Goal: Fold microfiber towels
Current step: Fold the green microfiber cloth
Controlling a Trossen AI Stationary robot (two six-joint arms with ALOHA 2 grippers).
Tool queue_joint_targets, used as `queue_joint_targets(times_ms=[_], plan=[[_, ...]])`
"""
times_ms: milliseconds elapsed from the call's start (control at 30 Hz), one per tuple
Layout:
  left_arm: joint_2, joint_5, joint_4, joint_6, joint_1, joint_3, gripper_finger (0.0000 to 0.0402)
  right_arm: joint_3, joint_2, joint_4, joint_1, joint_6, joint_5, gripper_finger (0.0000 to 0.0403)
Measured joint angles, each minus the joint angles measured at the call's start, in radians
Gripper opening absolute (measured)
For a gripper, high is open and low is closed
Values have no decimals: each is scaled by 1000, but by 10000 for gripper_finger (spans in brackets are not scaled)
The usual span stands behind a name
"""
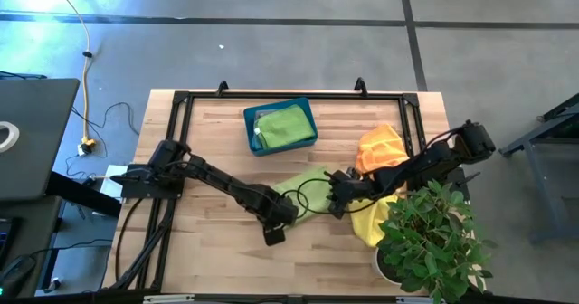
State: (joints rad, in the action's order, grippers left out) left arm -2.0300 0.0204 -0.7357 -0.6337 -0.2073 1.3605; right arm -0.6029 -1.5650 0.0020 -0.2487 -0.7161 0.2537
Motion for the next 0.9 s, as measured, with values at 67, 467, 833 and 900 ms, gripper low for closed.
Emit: queue_joint_targets(times_ms=[67, 467, 833, 900], plan=[[0, 3, 6, -38, -16, 0, 51, 0, 0, -8, 14, 25, 19, 138], [-1, -78, 105, -84, -78, 10, 51, 0, 1, -7, 88, 62, -53, 138], [-1, -112, 105, -70, -55, 43, 51, -1, 3, -27, 73, -17, -105, 194], [-1, -112, 105, -70, -55, 43, 51, -2, 4, -37, 83, -9, -105, 211]])
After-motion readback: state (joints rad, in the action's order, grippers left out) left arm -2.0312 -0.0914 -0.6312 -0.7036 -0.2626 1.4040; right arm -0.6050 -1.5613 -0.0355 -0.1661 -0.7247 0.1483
